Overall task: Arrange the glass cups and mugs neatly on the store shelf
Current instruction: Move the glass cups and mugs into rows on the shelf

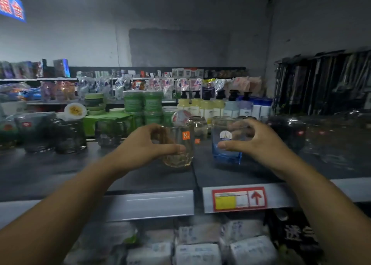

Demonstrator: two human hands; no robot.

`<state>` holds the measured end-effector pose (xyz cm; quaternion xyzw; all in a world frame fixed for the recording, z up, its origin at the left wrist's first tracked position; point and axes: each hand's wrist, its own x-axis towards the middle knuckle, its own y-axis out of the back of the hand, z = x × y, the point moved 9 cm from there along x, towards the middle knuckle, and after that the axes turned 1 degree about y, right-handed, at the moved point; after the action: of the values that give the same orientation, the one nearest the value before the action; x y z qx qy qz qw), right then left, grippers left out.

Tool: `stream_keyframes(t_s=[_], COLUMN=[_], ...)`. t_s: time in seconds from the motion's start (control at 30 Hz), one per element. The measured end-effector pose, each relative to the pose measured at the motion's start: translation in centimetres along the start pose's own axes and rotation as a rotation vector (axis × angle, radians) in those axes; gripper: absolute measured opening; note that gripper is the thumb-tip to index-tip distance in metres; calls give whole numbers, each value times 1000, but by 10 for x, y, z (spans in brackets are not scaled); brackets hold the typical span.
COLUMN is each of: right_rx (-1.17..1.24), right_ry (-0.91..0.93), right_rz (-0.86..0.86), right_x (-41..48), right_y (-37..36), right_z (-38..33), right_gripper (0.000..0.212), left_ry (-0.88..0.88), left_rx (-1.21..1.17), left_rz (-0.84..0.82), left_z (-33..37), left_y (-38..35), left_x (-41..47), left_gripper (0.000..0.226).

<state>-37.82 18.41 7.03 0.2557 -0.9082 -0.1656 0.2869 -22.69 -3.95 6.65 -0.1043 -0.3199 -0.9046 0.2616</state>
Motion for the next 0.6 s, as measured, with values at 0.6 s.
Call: stream_keyframes(t_s=[0.6], right_rx=[99], right_ry=[-27], right_rz=[-172], right_x=[-12], right_y=[35], right_z=[59], right_gripper=[76], left_ry=[108], left_rx=[-178], left_rz=[-214], left_z=[30], left_y=[-133], left_x=[73], left_gripper=[27])
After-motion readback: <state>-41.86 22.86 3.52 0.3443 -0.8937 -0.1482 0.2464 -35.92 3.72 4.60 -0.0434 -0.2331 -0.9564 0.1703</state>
